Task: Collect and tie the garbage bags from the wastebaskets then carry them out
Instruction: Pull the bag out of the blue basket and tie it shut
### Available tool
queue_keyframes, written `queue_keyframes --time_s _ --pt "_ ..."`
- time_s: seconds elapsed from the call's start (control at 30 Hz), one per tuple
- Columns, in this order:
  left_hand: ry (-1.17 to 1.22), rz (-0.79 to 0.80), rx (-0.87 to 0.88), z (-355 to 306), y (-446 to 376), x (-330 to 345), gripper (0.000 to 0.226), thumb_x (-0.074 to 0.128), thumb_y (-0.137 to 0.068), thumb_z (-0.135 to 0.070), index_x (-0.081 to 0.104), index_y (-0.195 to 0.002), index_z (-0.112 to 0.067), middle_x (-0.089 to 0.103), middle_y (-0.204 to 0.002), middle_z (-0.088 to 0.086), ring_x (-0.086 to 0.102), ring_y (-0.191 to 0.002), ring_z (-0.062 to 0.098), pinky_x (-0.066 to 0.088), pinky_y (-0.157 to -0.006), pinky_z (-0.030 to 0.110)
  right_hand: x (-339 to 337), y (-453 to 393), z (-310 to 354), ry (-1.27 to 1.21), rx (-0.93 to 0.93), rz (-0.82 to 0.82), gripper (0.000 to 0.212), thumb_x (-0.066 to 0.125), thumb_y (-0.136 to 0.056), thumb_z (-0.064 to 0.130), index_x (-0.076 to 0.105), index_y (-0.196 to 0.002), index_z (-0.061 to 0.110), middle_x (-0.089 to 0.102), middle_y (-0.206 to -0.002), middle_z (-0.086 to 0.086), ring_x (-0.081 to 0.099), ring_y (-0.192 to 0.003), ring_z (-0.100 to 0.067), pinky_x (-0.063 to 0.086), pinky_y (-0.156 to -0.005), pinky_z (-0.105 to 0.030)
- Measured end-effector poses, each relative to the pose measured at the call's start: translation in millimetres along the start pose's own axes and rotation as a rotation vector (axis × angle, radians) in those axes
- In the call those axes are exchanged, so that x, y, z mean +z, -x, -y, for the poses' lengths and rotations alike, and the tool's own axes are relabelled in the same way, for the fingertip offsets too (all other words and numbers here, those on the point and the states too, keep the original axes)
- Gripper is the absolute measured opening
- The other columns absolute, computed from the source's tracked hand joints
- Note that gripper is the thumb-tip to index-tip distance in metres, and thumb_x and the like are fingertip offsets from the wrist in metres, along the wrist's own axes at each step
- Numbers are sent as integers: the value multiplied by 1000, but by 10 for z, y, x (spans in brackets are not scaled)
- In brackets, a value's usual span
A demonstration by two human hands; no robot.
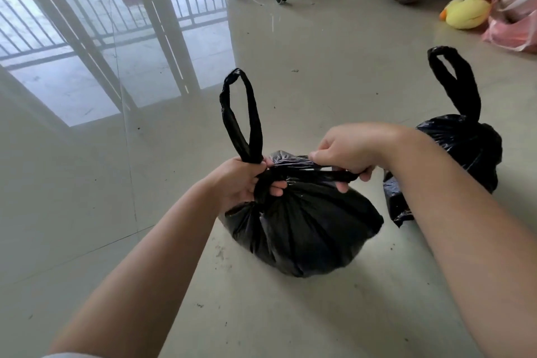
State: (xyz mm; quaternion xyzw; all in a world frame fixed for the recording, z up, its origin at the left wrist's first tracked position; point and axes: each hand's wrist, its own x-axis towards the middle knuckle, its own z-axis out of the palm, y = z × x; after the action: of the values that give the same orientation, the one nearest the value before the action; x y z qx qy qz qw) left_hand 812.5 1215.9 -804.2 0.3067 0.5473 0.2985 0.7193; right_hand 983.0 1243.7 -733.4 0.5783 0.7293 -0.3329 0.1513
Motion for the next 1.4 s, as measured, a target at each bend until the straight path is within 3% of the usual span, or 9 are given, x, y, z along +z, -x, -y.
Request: queue_keyframes --time_s 0.13,0.3,0.5,0.7,0.8,0.93,1.1,1.27,1.4 --pt "259 -63 39 1 -59 -39 37 25 -100 -6 51 -74 -14 69 -62 5 68 -45 13 46 -65 29 95 -56 -42 -256 -122 95 39 35 -97 29 55 -67 16 46 -28 7 30 -26 -7 33 -38 -16" --pt "380 -276 107 42 -162 -28 39 27 -98 0 54 -73 -12 50 -75 5 47 -61 13 40 -58 23 579 -275 -319 -835 -47 274 36 35 -99 25 53 -72 10 52 -36 4 27 -29 -3 32 -34 -12" --pt "426 -160 140 159 -117 -55 38 40 -93 5 58 -66 -15 60 -48 -4 48 -34 1 42 -42 10 673 -350 -525 -1060 23 263 16 45 -94 11 53 -81 10 47 -64 -3 44 -32 -1 49 -44 -15" --pt "33 -55 129 240 -99 -132 41 49 -86 11 44 -57 -16 55 -47 -11 50 -42 1 40 -51 16 401 -284 -577 -896 -6 -268 26 42 -89 -5 55 -75 12 59 -78 -7 58 -68 -15 53 -56 -23" --pt "-120 27 147 198 -112 -94 42 50 -84 16 39 -57 -14 57 -48 -11 56 -56 2 45 -56 16 303 -260 -438 -548 -172 -539 31 44 -84 -9 63 -100 10 60 -98 -2 54 -93 -14 41 -83 -22" --pt "-287 155 185 173 -87 -48 44 50 -81 23 37 -55 -11 57 -49 -9 62 -57 -2 46 -54 10 362 -280 -248 -305 -360 -211 62 48 -78 -7 45 -133 22 45 -139 5 38 -131 -9 23 -100 -10" --pt "-428 137 263 191 -55 -39 45 53 -77 26 35 -56 -11 49 -74 8 62 -56 -8 48 -58 7 515 -326 -222 -145 -248 -38 54 52 -80 7 50 -130 26 52 -136 1 48 -123 -15 35 -97 -20" --pt "-362 -228 393 277 -167 -57 43 58 -72 24 46 -57 -15 55 -66 2 60 -60 2 49 -72 25 554 -336 -221 -172 -246 -90 32 46 -91 8 59 -119 14 62 -120 -4 54 -107 -18 38 -91 -24" --pt "-662 -577 491 321 -269 -6 39 52 -78 10 40 -59 -22 49 -67 3 48 -72 20 33 -64 24 635 -353 -149 -139 -265 -78 27 44 -93 11 61 -115 9 63 -114 -6 52 -99 -16 34 -83 -21"
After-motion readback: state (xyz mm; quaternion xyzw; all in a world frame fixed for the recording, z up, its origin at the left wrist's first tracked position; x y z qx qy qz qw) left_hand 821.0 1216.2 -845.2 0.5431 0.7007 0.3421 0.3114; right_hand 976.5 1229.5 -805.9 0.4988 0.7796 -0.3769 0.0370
